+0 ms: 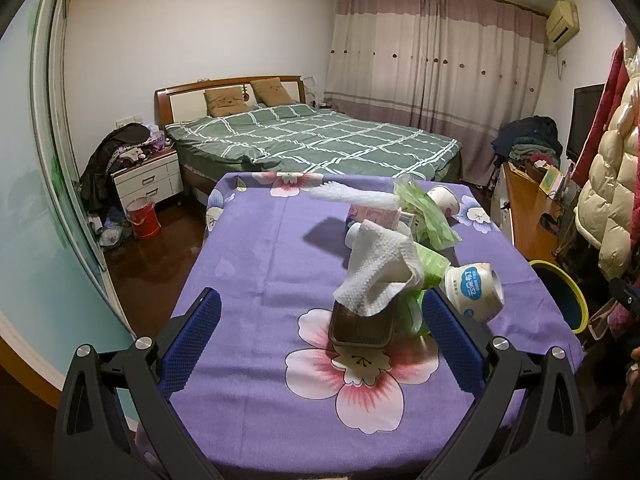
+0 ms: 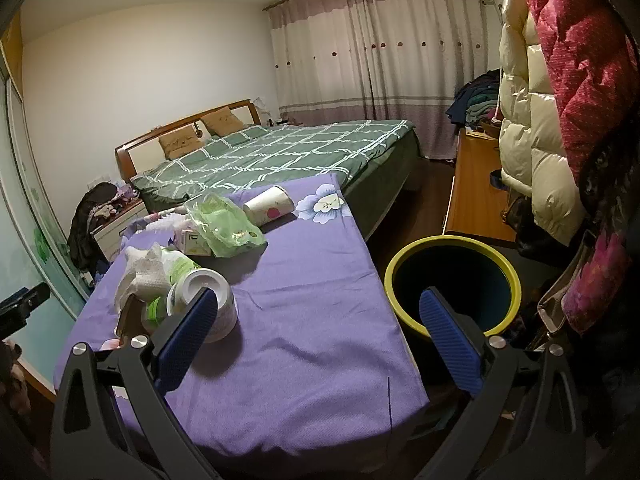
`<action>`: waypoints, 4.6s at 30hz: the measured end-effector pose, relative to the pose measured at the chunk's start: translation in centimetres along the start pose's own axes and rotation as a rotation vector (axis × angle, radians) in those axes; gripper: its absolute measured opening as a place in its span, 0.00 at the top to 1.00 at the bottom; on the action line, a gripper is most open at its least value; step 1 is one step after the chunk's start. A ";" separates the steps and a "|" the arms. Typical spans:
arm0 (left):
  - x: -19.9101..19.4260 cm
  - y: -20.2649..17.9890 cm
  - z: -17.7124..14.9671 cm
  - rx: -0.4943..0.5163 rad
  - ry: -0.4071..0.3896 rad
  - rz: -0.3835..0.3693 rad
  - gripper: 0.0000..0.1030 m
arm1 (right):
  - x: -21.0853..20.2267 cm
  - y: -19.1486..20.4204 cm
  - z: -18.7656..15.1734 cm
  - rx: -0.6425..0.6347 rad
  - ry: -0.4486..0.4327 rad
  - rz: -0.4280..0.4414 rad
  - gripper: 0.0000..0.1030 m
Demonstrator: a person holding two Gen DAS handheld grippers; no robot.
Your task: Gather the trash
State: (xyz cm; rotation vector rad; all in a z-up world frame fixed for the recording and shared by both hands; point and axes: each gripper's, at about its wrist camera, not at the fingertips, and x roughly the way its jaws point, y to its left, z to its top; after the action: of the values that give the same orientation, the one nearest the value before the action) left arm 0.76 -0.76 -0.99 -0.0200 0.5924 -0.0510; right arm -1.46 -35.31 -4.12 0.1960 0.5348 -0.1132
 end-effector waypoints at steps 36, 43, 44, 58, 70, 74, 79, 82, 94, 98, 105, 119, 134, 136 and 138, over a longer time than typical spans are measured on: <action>7.6 4.7 4.2 -0.033 -0.017 0.163 0.04 | 11.4 14.2 1.7 -0.232 0.138 0.294 0.07; 8.4 6.7 3.2 -0.056 0.015 0.170 0.04 | 14.2 20.0 0.4 -0.341 0.216 0.364 0.27; 8.4 6.7 3.0 -0.054 0.019 0.167 0.04 | 14.7 20.7 0.1 -0.349 0.232 0.369 0.28; 9.5 6.7 2.0 -0.059 0.051 0.123 0.04 | 16.0 22.4 -0.6 -0.365 0.280 0.355 0.93; 9.7 6.2 1.5 -0.050 0.060 0.100 0.04 | 11.5 19.8 4.6 -0.295 0.115 0.366 0.94; 9.9 5.5 1.4 -0.037 0.064 0.086 0.04 | 10.8 17.8 6.1 -0.256 0.076 0.333 0.94; 10.1 4.4 1.2 -0.015 0.074 0.064 0.04 | 9.8 14.0 7.5 -0.192 0.030 0.276 0.94; 10.3 3.6 1.1 -0.005 0.081 0.046 0.04 | 9.2 10.4 8.4 -0.144 -0.002 0.203 0.94; 12.0 -1.2 0.0 0.065 0.141 -0.070 0.04 | 11.9 -5.3 6.6 0.061 0.067 -0.156 0.92; 12.4 -2.4 -0.6 0.092 0.157 -0.093 0.04 | 14.6 -10.4 4.7 0.130 0.148 -0.267 0.92; 13.7 -3.5 -1.8 0.121 0.207 -0.116 0.04 | 18.1 -14.8 2.4 0.203 0.242 -0.368 0.65; 17.0 -4.3 -3.9 0.230 0.313 -0.151 0.04 | 17.3 -14.4 1.8 0.239 0.232 -0.318 0.48; 18.8 -1.9 -3.9 0.162 0.329 -0.227 0.33 | 17.1 -12.7 1.9 0.223 0.233 -0.260 0.48; 18.5 -1.6 -3.7 0.159 0.319 -0.221 0.33 | 16.8 -12.7 1.9 0.225 0.227 -0.253 0.48; 17.6 -1.5 -3.3 0.152 0.305 -0.217 0.33 | 16.3 -12.8 1.9 0.225 0.221 -0.246 0.48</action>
State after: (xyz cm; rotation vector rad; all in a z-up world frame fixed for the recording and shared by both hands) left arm 13.44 -3.21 -13.53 0.0721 0.8879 -0.3142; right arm 11.43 -49.12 -12.89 0.3644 0.7655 -0.3953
